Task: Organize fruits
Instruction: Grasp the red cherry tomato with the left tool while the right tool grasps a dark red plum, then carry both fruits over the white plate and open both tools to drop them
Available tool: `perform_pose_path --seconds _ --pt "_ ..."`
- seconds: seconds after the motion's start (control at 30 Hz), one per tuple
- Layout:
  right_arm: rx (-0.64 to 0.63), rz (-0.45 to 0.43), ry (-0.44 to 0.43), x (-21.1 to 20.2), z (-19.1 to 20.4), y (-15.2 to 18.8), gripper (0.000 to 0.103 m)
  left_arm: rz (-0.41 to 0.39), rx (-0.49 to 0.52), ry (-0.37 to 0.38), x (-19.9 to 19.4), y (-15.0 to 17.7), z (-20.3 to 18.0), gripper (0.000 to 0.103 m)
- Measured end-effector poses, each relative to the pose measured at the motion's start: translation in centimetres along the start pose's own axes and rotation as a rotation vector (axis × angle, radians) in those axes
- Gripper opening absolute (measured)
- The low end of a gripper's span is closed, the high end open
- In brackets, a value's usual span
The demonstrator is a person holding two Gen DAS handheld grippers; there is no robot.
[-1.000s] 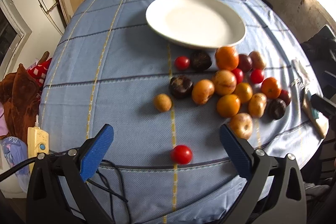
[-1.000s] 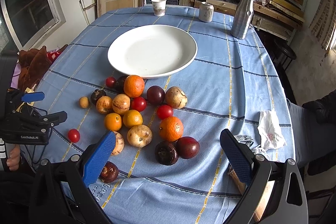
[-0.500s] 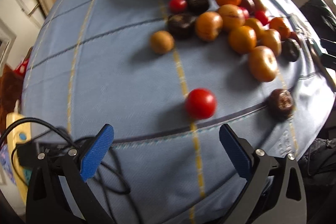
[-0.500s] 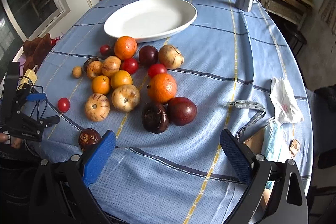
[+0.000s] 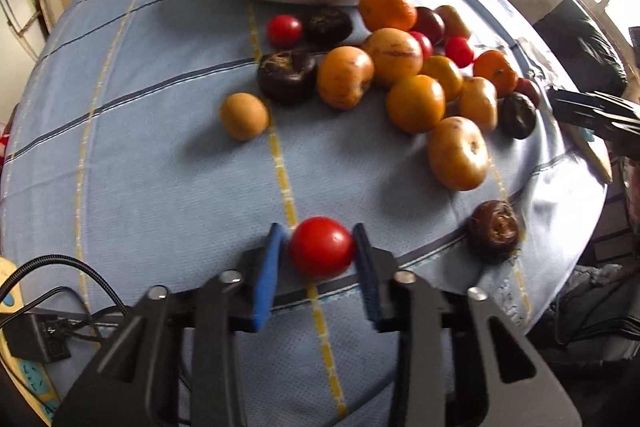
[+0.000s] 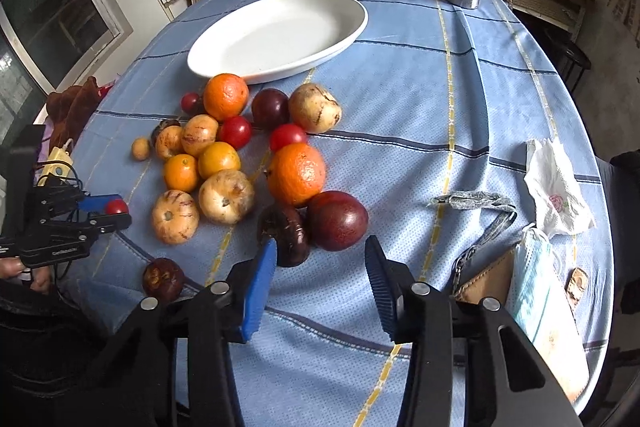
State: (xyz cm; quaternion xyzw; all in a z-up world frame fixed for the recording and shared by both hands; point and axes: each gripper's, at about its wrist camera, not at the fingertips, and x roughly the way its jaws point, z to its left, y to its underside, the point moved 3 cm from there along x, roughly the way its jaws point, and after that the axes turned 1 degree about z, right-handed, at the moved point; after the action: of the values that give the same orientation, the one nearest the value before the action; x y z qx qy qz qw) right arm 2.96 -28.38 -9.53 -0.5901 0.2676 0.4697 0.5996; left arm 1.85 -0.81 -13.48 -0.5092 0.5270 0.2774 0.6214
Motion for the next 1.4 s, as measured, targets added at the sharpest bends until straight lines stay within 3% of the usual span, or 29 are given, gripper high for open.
perform_pose_path --seconds 0.17,0.23,0.5,0.67,0.83,1.03,1.2,1.4 --pt "-0.002 0.003 0.01 1.1 -0.6 -0.6 0.045 0.003 0.033 -0.017 -0.3 0.4 -0.5 0.03" --pt "0.001 0.014 -0.008 1.7 -0.7 -0.8 0.038 0.003 0.029 -0.014 -0.3 0.3 -0.5 0.03" --pt "0.07 0.044 -0.07 3.2 -2.2 -1.3 0.037 -0.005 -0.014 -0.003 -0.5 0.1 0.5 0.03" --pt "0.052 0.028 -0.054 2.6 -2.1 -1.6 0.035 -0.043 -0.019 -0.009 -1.4 -1.3 1.0 0.03" --pt "0.047 -0.074 -0.039 0.2 -2.7 -5.2 0.035 -0.119 -0.047 -0.014 -3.7 -5.6 2.5 0.03" --pt "-0.045 -0.152 -0.052 1.6 0.2 -12.4 0.035 -0.191 -0.026 -0.038 -4.1 -14.5 3.4 0.03" --pt "-0.112 -0.117 -0.049 5.8 3.1 -16.0 0.036 -0.17 -0.021 -0.017 -1.3 -19.9 3.4 0.03" --pt "-0.144 -0.085 -0.046 8.5 4.3 -16.8 0.036 -0.125 -0.012 -0.005 1.7 -21.4 3.4 0.03"
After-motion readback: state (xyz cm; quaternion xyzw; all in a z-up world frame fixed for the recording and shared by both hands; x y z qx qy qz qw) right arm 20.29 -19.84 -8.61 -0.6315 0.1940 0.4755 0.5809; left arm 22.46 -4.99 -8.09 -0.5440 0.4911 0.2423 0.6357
